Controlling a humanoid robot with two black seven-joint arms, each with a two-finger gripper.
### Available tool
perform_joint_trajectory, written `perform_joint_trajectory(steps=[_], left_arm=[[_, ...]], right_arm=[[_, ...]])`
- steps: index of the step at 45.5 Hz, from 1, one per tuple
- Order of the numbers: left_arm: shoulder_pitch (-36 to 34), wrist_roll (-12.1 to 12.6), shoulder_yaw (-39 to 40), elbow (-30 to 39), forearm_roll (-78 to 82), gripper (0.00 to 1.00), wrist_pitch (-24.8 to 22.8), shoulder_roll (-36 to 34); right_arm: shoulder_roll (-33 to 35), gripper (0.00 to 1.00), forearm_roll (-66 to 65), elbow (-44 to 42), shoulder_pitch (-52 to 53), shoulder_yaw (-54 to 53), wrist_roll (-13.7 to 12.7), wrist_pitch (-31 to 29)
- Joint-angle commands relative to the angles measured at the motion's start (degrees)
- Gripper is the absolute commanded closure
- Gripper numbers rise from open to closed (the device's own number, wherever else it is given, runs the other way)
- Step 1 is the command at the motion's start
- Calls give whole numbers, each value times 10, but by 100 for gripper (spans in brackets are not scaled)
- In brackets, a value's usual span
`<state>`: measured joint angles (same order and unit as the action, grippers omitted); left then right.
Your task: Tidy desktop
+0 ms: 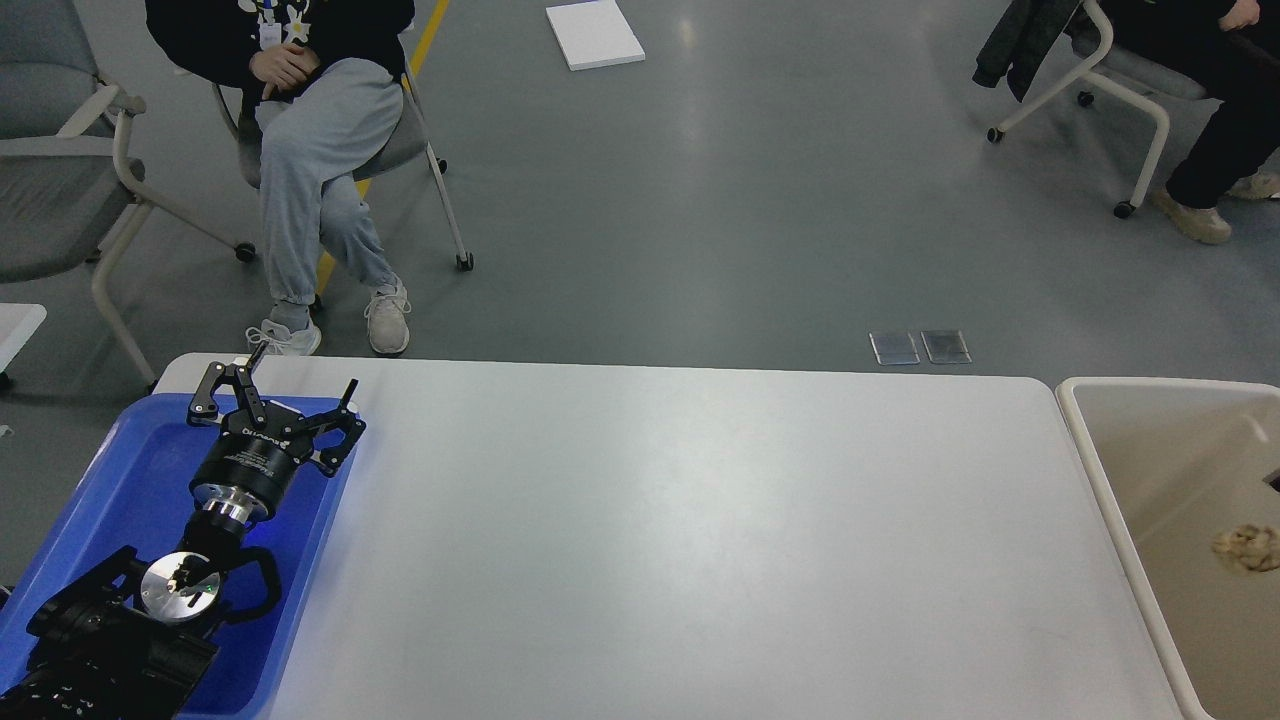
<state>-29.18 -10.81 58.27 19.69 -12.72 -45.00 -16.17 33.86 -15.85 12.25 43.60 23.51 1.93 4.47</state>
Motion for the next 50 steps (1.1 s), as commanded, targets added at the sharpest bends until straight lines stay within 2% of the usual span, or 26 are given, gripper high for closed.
perform_joint_trajectory(steps=[1,3,11,24,35,45,50], left_arm=[[0,0,0,0,1,0,0,0],[0,0,0,0,0,0,0,0],[0,0,0,0,0,0,0,0],[0,1,-1,0,1,0,0,0],[0,1,-1,0,1,0,0,0],[0,1,-1,0,1,0,0,0],[0,1,-1,0,1,0,0,0]], right_arm=[[1,5,0,4,6,0,0,6],[2,2,0,4,9,0,0,6],[6,1,0,13,25,0,0,2],[101,1,-1,167,98,9,1,0],[105,0,-9,204,160,79,1,-2],[123,0,-4,253,180,94,1,-1],[140,0,1,315,201,86,1,0]])
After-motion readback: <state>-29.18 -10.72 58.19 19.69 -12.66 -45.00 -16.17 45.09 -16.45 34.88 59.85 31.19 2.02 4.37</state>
